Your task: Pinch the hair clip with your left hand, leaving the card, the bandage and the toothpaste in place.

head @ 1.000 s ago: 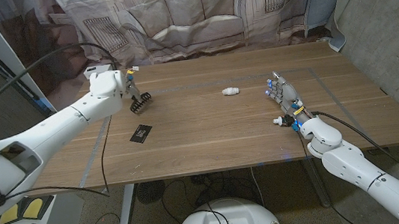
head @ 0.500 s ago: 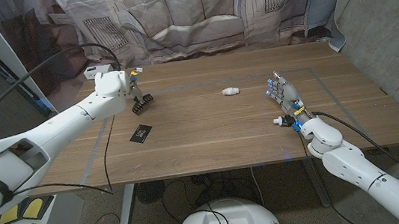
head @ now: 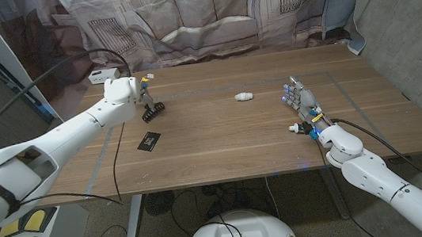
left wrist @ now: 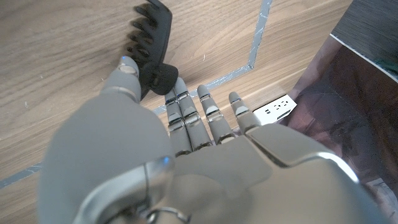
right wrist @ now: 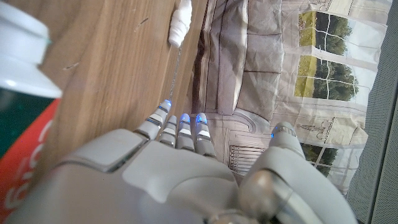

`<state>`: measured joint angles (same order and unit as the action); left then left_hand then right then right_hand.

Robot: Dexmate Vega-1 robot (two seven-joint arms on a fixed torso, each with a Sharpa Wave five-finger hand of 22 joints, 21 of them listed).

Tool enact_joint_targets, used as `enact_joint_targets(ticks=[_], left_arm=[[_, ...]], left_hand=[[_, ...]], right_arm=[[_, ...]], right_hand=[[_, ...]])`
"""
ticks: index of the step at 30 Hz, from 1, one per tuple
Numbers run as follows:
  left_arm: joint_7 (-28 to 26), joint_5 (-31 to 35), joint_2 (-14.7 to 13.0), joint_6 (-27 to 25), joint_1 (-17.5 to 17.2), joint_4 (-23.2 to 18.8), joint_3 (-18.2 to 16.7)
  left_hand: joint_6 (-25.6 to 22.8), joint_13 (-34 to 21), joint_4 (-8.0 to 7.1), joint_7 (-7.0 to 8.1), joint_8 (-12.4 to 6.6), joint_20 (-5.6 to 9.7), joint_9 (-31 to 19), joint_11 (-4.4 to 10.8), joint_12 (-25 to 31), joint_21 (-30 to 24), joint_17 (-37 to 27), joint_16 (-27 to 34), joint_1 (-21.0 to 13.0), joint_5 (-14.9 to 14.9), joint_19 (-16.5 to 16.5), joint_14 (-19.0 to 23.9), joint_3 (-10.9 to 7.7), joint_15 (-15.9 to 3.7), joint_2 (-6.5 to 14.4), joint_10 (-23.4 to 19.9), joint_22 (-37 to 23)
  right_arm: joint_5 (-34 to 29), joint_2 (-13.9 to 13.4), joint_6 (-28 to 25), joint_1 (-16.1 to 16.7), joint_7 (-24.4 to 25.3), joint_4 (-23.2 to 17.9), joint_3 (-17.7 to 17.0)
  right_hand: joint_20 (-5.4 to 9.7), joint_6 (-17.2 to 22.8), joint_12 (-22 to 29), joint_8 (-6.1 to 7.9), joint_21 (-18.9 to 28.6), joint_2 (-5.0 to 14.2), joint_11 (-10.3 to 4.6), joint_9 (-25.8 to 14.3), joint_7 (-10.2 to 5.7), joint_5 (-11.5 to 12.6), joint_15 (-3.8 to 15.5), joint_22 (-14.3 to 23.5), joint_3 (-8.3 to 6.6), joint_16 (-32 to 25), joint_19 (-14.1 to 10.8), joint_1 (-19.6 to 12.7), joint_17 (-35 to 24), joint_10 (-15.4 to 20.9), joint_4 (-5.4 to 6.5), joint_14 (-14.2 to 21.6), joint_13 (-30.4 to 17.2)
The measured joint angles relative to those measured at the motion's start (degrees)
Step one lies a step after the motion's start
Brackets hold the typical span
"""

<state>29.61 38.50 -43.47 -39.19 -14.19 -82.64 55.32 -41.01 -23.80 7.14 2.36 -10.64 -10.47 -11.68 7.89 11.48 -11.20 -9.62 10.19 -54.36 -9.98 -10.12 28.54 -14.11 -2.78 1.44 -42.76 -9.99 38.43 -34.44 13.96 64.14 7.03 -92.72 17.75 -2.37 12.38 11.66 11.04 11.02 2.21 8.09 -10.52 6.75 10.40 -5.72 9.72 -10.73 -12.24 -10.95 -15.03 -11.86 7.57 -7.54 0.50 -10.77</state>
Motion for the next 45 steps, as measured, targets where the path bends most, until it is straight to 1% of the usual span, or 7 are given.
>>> enact_joint_targets(ticks=[8,16,20,25,37,40,45], left_arm=[[-0.3,-0.3,0.5,0.5,0.1,0.8,0.4],[-0.9,-0.6,0.6,0.5,-0.1,0.7,0.4],[-1.1,-0.8,0.5,0.3,-0.3,0.5,0.4],[-1.3,-1.1,0.3,0.1,-0.6,0.2,0.2],[-3.5,-2.7,-0.3,-0.1,-2.1,-0.9,-1.2],[-4.3,-3.2,-0.5,-0.1,-2.5,-1.3,-1.7],[-6.3,-4.3,-0.8,0.0,-3.7,-1.8,-2.7]], left_hand=[[1.9,0.2,0.00,-0.21,0.00,0.00,0.0,-0.12,0.0,0.0,0.0,0.0,0.0,0.0,0.0,0.0,0.00,0.00,0.0,1.6,0.0],[4.6,0.2,-0.01,0.27,0.49,0.00,0.0,-0.21,-0.3,0.0,-0.1,0.0,1.1,0.0,0.0,-1.4,0.01,0.08,0.2,4.3,-0.3],[5.7,0.2,-0.01,0.33,0.49,-0.61,0.0,-0.37,-0.3,0.0,-0.1,0.0,1.6,0.0,0.0,-2.0,0.01,0.08,0.0,5.7,-0.3],[6.6,0.4,-0.05,0.03,0.49,-0.61,0.0,-0.67,-0.3,0.0,-0.1,0.0,2.3,0.0,0.0,-2.5,0.04,0.15,0.4,6.6,-0.3],[10.8,1.5,-0.59,0.00,0.49,-0.95,0.2,-2.28,-0.9,0.0,-0.3,0.0,4.6,0.0,0.3,-5.0,0.59,0.50,0.5,12.5,-0.3],[11.3,1.5,-0.59,0.42,0.49,-1.16,0.2,-2.06,-0.9,0.0,-0.2,0.0,4.6,0.0,0.5,-5.1,0.59,0.41,0.5,12.9,-0.3],[12.5,1.8,-0.76,0.22,0.49,-1.23,0.2,-2.06,-0.9,0.0,-0.4,0.0,5.6,0.0,0.6,-5.7,0.76,0.41,0.2,14.0,-0.3]], right_arm=[[0.0,-0.1,-0.1,0.1,0.1,-0.2,-0.1],[0.0,-0.2,-0.1,0.2,0.1,-0.3,-0.2],[0.0,-0.2,-0.1,0.2,0.0,-0.4,-0.2],[0.0,-0.3,-0.1,0.2,0.0,-0.4,-0.2],[-0.1,-0.3,-0.1,0.2,-0.1,-0.5,-0.1],[-0.2,-0.3,-0.1,0.2,-0.1,-0.6,-0.1],[-0.3,-0.3,-0.2,0.3,0.1,-0.8,0.0]], right_hand=[[0.00,0.0,0.0,0.00,0.0,0.00,0.00,0.0,0.00,0.0,0.00,0.0,0.00,0.0,0.0,0.0,0.0,0.0,0.00,0.0,0.0],[0.00,0.0,0.0,0.00,0.0,0.00,0.00,0.0,0.00,0.0,0.00,0.0,0.00,0.0,0.0,0.0,0.0,0.0,0.00,0.0,0.0],[0.00,0.0,0.0,0.00,0.0,0.00,0.00,0.0,0.00,0.0,0.00,0.0,0.00,0.0,0.0,0.0,0.0,0.0,0.00,0.0,0.0],[0.00,0.0,0.0,0.00,0.0,0.00,0.00,0.0,0.00,0.0,0.00,0.0,0.00,0.0,0.0,0.0,0.0,0.0,0.00,0.0,0.0],[-0.20,0.0,0.0,0.00,0.0,0.00,0.00,0.0,0.00,0.0,0.00,0.0,0.00,0.0,0.2,0.0,0.0,0.0,0.00,0.0,0.0],[-0.20,0.0,0.0,0.00,0.0,0.00,0.00,0.0,0.00,0.0,0.00,0.0,0.00,0.0,0.2,0.0,0.0,0.0,0.00,0.0,0.0],[-0.20,0.0,0.0,0.00,0.0,0.00,0.00,0.0,0.00,0.0,0.00,0.0,0.00,0.0,0.2,0.0,0.0,0.0,0.00,0.0,0.0]])
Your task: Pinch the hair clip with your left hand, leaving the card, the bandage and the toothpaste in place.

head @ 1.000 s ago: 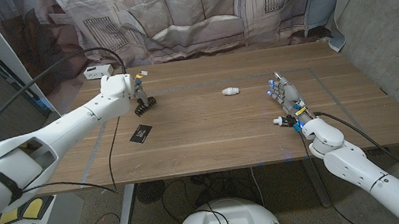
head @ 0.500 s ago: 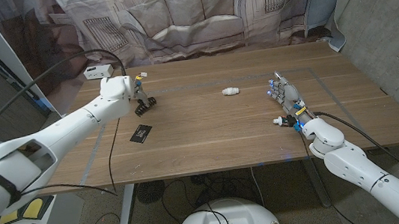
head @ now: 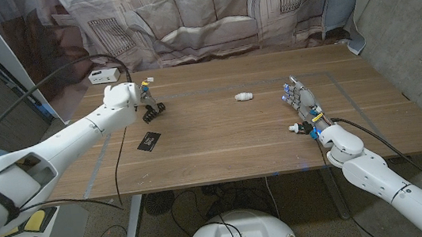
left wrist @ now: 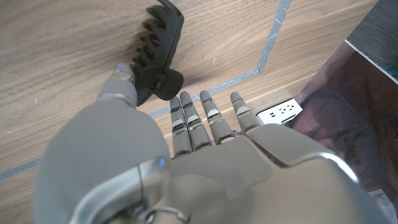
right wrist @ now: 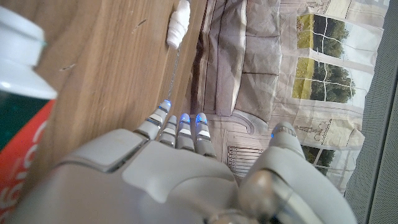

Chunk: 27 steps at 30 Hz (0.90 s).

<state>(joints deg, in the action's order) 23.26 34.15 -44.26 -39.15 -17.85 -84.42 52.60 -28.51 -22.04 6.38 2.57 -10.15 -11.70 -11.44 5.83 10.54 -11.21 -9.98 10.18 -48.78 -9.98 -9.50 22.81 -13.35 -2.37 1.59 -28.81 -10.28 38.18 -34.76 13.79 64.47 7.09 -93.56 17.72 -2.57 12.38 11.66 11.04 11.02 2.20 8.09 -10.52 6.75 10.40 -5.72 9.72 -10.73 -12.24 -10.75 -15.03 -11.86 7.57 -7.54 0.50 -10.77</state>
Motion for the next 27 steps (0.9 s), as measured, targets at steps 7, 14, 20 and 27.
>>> enact_joint_targets(ticks=[7,14,20,27], left_arm=[[-4.0,-2.2,-0.1,0.6,-1.9,-0.6,-1.8],[-8.2,-4.7,-0.3,2.1,-4.0,-1.0,-3.8],[-11.0,-6.8,-0.3,3.6,-5.3,-1.0,-5.0],[-14.8,-9.8,-0.3,5.5,-7.2,-0.8,-6.8]], left_hand=[[0.7,0.3,-0.24,0.09,0.00,-0.39,0.0,-0.40,0.0,0.0,0.0,0.0,0.7,0.0,0.4,-0.4,0.24,0.41,0.1,0.6,0.0],[1.1,0.5,-0.70,-0.35,0.00,-0.45,0.0,-0.93,0.0,0.1,0.0,0.0,2.0,0.0,0.9,-1.0,0.70,1.03,-0.1,1.7,0.0],[1.8,0.8,-0.93,-0.43,-0.01,-0.38,0.2,-1.53,0.0,0.3,0.0,0.0,2.6,0.0,1.4,-1.6,0.94,1.62,-0.1,2.3,0.0],[2.6,1.1,-1.42,-0.72,-0.03,-0.20,0.3,-2.04,0.0,0.3,0.0,0.0,3.8,0.0,1.9,-1.9,1.09,1.88,0.2,2.8,0.0]], right_arm=[[-0.1,-0.1,0.0,0.3,0.2,-0.4,0.0],[-0.3,-0.1,-0.1,0.5,0.4,-0.8,0.1],[-0.5,-0.1,-0.1,0.7,0.7,-1.1,0.1],[-0.8,0.1,-0.1,0.8,1.2,-1.3,0.3]], right_hand=[[0.00,0.0,0.0,0.00,0.0,0.00,0.00,0.0,0.00,0.0,0.00,0.0,0.00,0.0,0.0,0.0,0.0,0.0,0.00,0.0,0.0],[0.00,0.0,0.0,0.00,0.0,0.00,0.00,0.0,0.00,0.0,0.00,0.0,0.00,0.0,0.0,0.0,0.0,0.0,0.00,0.0,0.0],[0.00,0.0,0.0,0.00,0.0,0.00,0.00,0.0,0.00,0.0,0.00,0.0,0.00,0.0,0.0,0.0,0.0,0.0,0.00,0.0,0.0],[0.00,0.0,0.0,0.00,0.0,0.00,0.11,0.0,0.00,0.0,0.00,0.0,0.00,0.0,0.0,0.0,0.0,0.1,0.00,0.0,0.0]])
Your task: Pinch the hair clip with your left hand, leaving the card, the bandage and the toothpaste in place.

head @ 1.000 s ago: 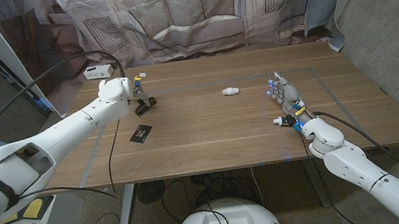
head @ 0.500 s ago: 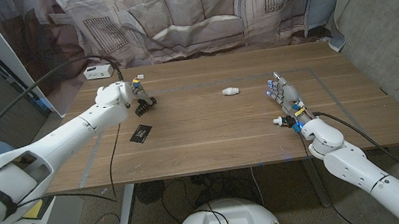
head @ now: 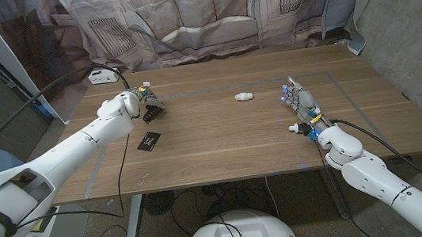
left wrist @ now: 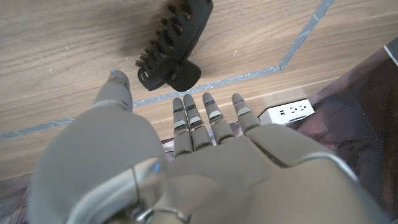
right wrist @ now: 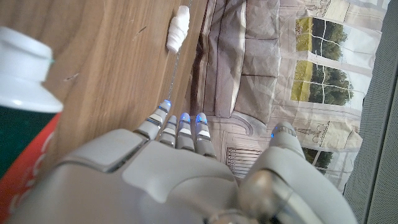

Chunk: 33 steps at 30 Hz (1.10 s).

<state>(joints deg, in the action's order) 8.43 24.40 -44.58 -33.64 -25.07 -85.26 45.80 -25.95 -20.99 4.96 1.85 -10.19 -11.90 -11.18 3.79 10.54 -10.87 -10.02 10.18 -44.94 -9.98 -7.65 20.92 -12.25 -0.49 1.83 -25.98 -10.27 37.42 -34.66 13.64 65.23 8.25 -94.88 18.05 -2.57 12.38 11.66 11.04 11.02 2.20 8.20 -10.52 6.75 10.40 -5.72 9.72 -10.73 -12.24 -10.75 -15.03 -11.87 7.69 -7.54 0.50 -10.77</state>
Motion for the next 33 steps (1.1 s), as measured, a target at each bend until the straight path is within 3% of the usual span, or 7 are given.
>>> enact_joint_targets(ticks=[21,33], left_arm=[[-12.7,-9.5,0.0,6.9,-7.5,-2.6,-7.3],[-19.1,-15.2,0.9,10.1,-12.2,-6.4,-11.4]], left_hand=[[-0.8,0.8,-0.79,-0.76,-0.68,0.52,0.0,-1.55,0.8,0.0,0.0,0.2,2.7,0.0,0.1,0.1,0.79,0.40,0.1,-0.1,0.0],[-1.5,1.1,-0.79,-1.45,-0.68,0.67,0.0,-1.98,0.9,0.0,0.0,0.5,3.4,0.0,-0.1,0.4,0.79,0.70,0.2,-0.5,0.0]], right_arm=[[-0.7,1.2,1.2,-0.9,-0.3,0.9,0.8],[-0.1,1.7,3.2,-1.2,-2.0,2.1,0.5]], right_hand=[[0.01,0.0,0.0,0.00,0.0,0.00,0.31,0.0,0.00,0.0,0.22,0.0,0.00,0.0,-0.4,0.0,0.0,0.3,0.00,0.2,0.0],[0.52,1.0,0.0,0.23,0.2,0.00,0.20,0.0,-0.41,0.0,0.40,0.0,0.00,0.0,-1.3,0.0,0.0,1.0,0.00,1.0,0.0]])
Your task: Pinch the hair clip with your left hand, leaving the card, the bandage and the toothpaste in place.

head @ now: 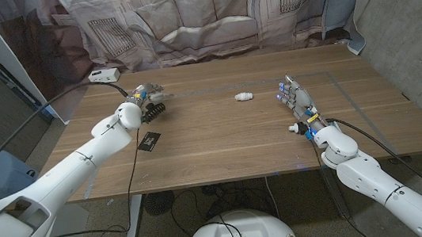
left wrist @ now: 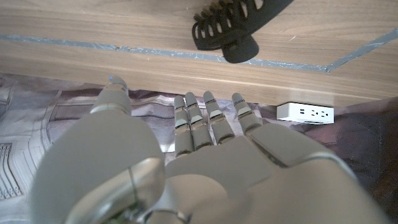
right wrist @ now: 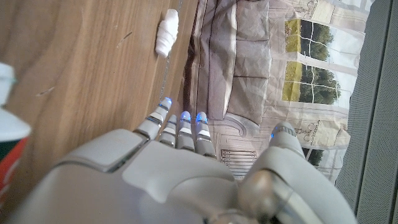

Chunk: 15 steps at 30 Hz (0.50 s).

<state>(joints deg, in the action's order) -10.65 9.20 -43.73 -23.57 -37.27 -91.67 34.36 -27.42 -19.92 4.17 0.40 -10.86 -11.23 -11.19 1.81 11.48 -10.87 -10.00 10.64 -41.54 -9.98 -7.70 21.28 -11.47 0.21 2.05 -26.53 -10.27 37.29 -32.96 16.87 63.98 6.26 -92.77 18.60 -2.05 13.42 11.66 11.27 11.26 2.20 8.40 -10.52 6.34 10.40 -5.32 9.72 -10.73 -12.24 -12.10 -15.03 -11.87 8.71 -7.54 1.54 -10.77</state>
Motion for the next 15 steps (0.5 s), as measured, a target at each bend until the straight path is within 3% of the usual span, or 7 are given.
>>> enact_joint_targets(ticks=[15], left_arm=[[-4.7,-6.5,0.8,2.2,-6.1,-6.9,-4.4]], left_hand=[[1.5,0.5,-1.17,-1.45,0.00,-0.79,0.3,-1.35,0.0,0.0,-0.3,0.0,2.1,0.0,1.8,-1.3,0.34,1.32,0.8,0.8,0.0]], right_arm=[[2.4,-1.7,2.7,1.2,-3.7,0.7,-2.3]], right_hand=[[0.62,0.6,0.2,0.00,0.3,0.00,-0.08,0.0,0.00,0.0,0.31,0.0,0.00,0.0,-0.6,0.0,0.0,0.7,0.00,0.3,0.0]])
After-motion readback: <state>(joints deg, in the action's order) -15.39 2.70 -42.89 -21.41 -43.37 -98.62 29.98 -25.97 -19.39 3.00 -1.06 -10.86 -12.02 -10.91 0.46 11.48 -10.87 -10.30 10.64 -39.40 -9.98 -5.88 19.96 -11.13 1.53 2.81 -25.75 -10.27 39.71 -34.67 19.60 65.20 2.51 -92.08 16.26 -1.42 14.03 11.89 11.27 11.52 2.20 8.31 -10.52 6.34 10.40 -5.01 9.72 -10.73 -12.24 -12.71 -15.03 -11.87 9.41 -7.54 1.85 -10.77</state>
